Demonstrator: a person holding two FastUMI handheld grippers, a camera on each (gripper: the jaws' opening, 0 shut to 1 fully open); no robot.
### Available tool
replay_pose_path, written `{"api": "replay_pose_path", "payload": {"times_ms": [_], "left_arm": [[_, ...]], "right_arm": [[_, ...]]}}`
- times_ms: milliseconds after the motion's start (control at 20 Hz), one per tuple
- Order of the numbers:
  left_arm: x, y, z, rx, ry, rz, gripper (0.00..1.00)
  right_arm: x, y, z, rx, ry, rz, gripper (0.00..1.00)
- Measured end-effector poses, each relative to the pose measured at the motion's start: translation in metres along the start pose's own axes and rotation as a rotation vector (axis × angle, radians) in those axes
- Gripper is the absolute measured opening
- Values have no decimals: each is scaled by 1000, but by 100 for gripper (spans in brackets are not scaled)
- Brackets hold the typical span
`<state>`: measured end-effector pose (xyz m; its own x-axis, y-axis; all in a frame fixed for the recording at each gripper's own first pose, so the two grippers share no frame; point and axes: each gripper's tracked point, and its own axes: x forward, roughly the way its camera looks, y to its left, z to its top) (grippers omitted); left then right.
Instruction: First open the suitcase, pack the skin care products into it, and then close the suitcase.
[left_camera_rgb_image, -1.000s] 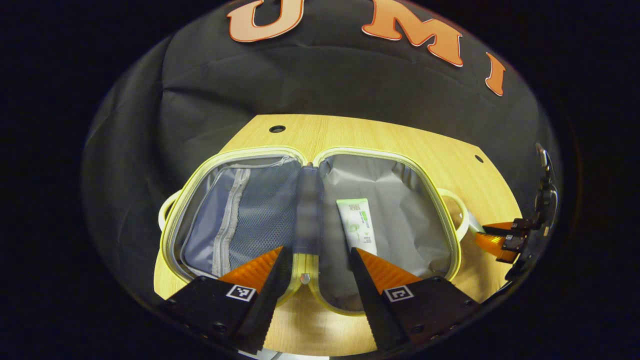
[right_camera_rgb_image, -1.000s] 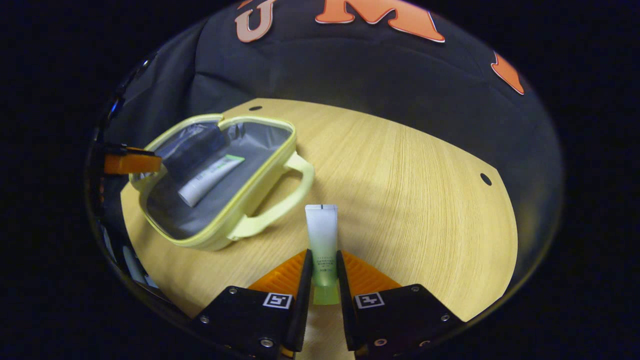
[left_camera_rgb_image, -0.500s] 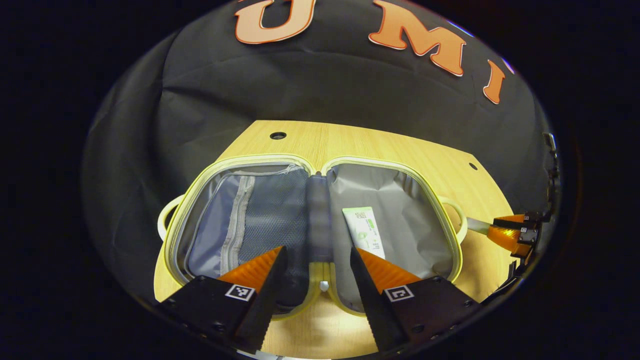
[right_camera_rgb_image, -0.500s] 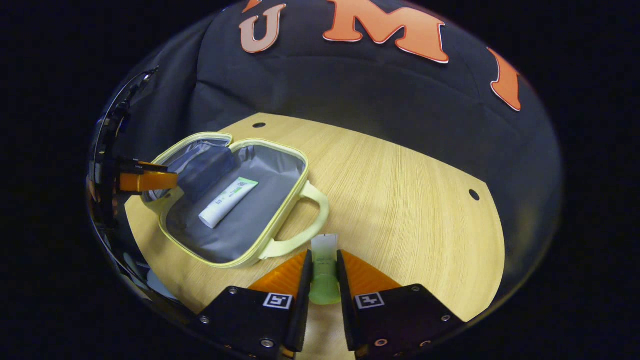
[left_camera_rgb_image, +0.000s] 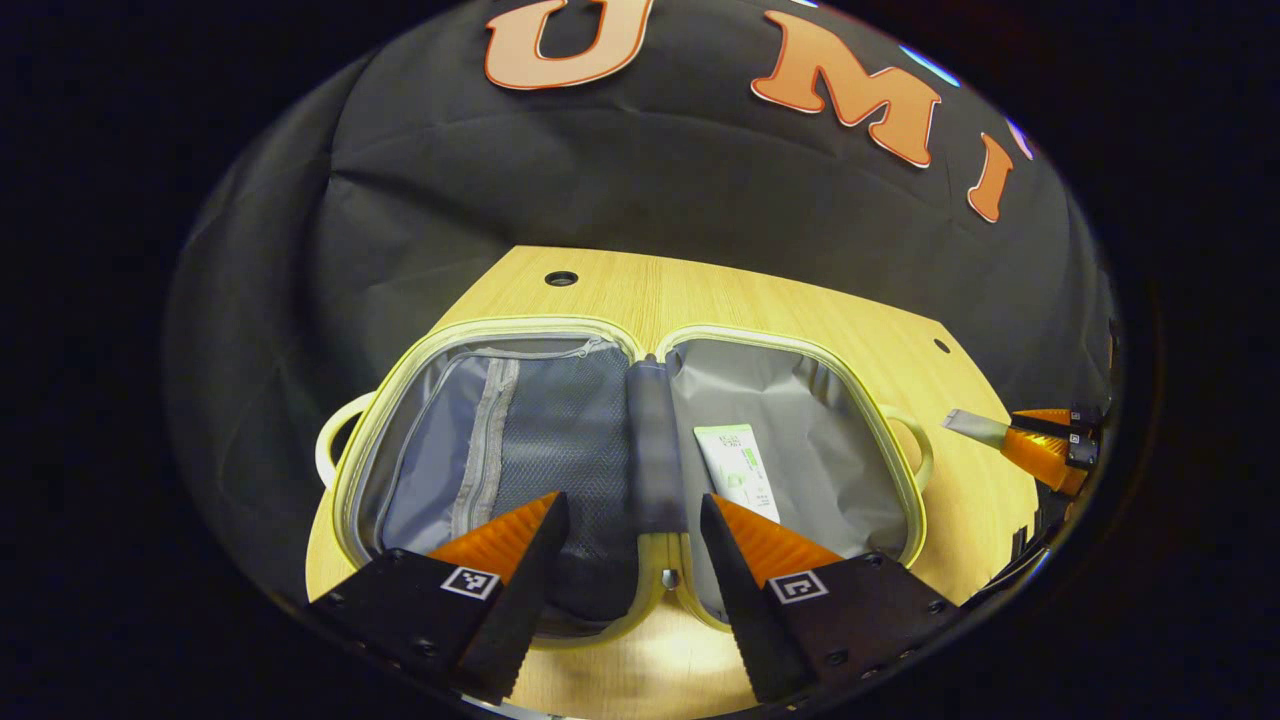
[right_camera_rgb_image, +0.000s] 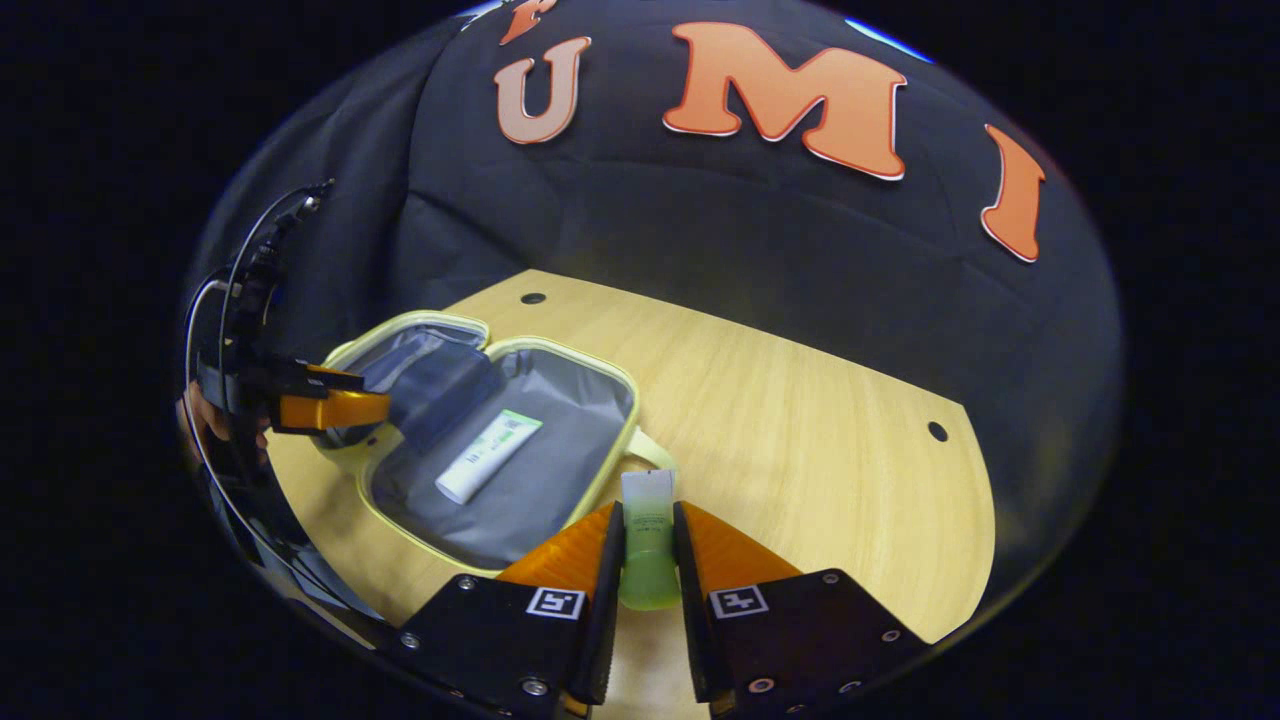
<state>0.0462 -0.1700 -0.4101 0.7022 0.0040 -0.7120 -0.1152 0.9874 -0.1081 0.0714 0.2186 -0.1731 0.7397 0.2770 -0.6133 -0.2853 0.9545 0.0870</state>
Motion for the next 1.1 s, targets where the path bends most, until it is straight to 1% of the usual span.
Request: {"api": "replay_pose_path", "payload": {"times_ms": [50, 200, 250, 300, 350, 400, 450, 550, 650, 700, 750, 800, 900, 950, 1000, 1100], "left_arm": [[-3, 4, 3, -7, -11, 3, 82], [-11, 26, 8, -27, -34, 32, 82], [-14, 36, 8, -37, -40, 49, 87], [-18, 46, 6, -49, -40, 66, 82], [-22, 59, 4, -66, -42, 83, 82], [-25, 70, 1, -83, -37, 99, 87], [-27, 83, -1, -98, -35, 120, 82], [-33, 111, -5, -119, -31, 167, 82], [-37, 137, -10, -147, -26, 212, 82], [-37, 148, -10, -165, -28, 225, 87], [-40, 158, -12, -182, -26, 239, 87], [-39, 167, -13, -196, -26, 247, 82], [-37, 185, -14, -218, -19, 271, 82], [-34, 192, -12, -225, -16, 281, 87], [-31, 199, -12, -232, -20, 287, 82], [-26, 211, -10, -246, -11, 292, 82]], "right_arm": [[4, 13, 3, 3, 0, 28, 31], [24, 44, 10, -22, -1, 67, 31], [32, 55, 8, -25, 11, 87, 31], [42, 63, 7, -23, 20, 92, 31], [50, 69, 6, -25, 30, 99, 31], [59, 71, 6, -29, 32, 90, 31], [68, 77, 3, -26, 48, 97, 31], [82, 83, 0, -14, 65, 95, 31], [93, 80, 1, -19, 55, 62, 31], [96, 80, 1, -24, 48, 53, 31], [98, 82, 0, -28, 48, 54, 31], [98, 82, -4, -29, 57, 58, 32], [96, 78, -3, -33, 56, 51, 35], [93, 76, -1, -29, 46, 45, 35], [90, 74, 5, -20, 27, 47, 38], [82, 65, 14, -2, 1, 31, 41]]}}
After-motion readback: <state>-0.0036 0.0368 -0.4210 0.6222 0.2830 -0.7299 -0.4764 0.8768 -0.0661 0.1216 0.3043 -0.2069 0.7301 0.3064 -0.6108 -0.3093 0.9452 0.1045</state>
